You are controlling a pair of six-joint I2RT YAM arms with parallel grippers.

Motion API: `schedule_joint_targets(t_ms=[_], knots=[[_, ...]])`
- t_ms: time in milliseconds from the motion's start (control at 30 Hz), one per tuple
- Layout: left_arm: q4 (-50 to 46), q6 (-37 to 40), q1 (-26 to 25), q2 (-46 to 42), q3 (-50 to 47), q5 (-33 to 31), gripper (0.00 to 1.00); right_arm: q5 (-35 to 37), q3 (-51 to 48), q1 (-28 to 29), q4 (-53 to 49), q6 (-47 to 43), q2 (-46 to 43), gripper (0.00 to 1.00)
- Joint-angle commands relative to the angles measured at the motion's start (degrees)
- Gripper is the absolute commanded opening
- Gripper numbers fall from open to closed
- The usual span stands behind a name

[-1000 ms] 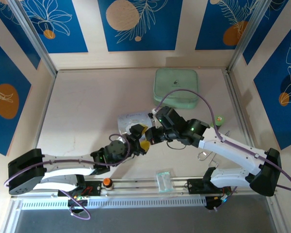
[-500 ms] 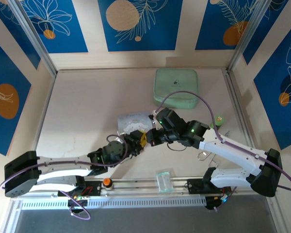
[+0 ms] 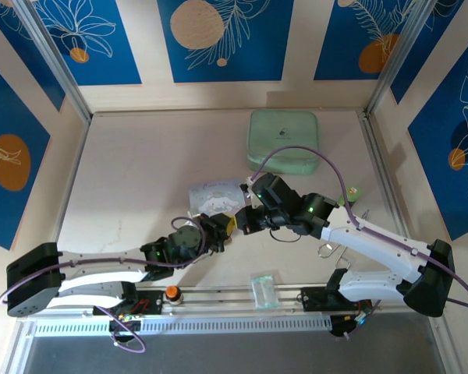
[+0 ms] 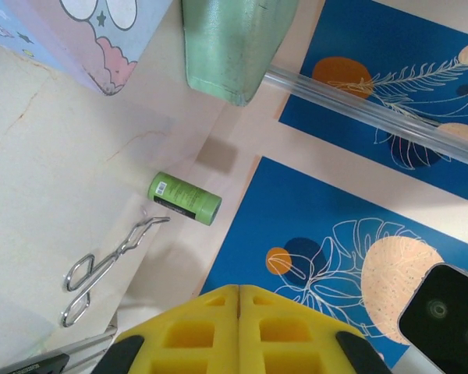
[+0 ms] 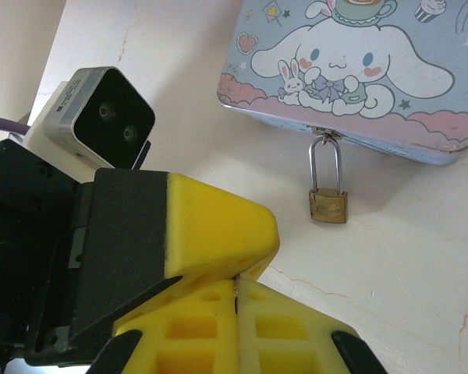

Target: Unlock a padlock with a key

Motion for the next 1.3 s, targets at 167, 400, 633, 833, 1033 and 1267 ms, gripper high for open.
schedule_joint_targets(t_ms=[167,400,633,833,1033,1267], knots=[[-6.8,10.9,0.1,-3.7,2.4,-3.4,0.0,-5.9,-3.2,-3.3,4.7,2.3,-4.2,0.64],[-12.4,30.7,3.9,-8.8,5.3,-3.4,0.0,-20.6,-11.2,-12.7,21.4,7.9,-11.2,0.99],[-6.7,57.0,10.4,-12.1,8.8,8.2,0.0,-31.6,-14.8,-18.2,39.1,11.8,-11.9,0.78],[3.4,63.0,13.0,-11.0,9.8,18.5,0.0,-34.2,-17.4,-18.1,52.3,15.1,-9.9,0.58],[7.7,65.0,13.0,-9.0,12.7,22.8,0.0,-34.5,-19.4,-17.2,61.7,16.6,-8.8,0.49],[11.9,63.2,13.0,-6.5,13.6,23.6,0.0,-35.0,-21.0,-17.1,66.5,17.8,-8.9,0.39]])
